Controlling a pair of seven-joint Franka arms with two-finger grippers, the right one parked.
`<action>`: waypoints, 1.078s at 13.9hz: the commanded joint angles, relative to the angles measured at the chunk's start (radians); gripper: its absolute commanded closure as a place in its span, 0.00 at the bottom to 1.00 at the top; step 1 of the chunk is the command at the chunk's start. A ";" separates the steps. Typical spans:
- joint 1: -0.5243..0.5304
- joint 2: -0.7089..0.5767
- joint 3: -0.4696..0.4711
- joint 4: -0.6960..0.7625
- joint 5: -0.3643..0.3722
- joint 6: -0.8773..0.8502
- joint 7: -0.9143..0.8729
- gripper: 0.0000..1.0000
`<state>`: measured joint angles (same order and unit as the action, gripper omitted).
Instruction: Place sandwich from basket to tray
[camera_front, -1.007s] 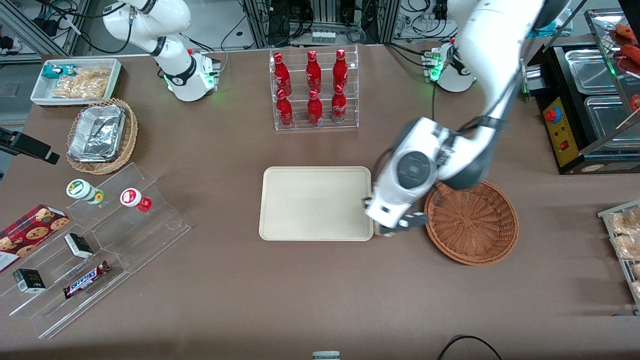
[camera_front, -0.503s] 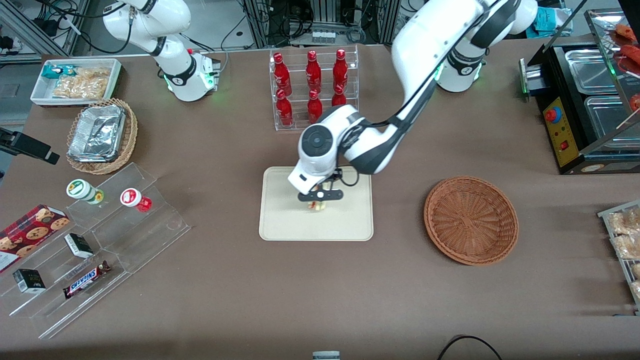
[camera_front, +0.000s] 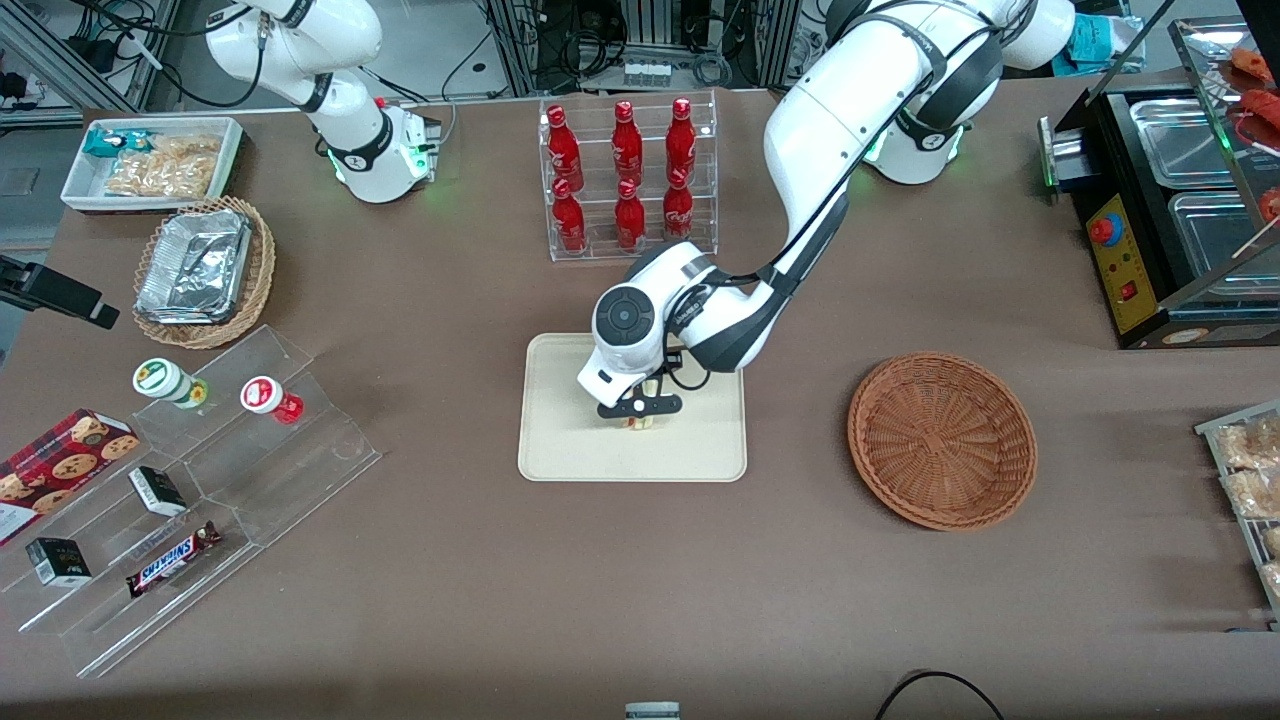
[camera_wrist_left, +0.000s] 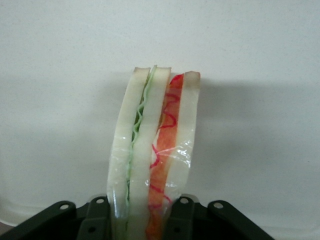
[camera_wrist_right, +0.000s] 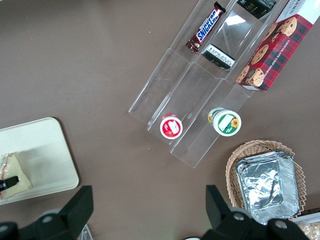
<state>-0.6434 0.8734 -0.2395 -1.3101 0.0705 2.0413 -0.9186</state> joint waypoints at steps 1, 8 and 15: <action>-0.010 0.010 0.021 0.037 0.038 -0.015 -0.075 0.00; 0.007 -0.155 0.091 0.129 0.129 -0.104 -0.167 0.00; 0.125 -0.387 0.091 0.129 0.111 -0.329 -0.084 0.00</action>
<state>-0.5558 0.5519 -0.1404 -1.1519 0.1762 1.7799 -1.0470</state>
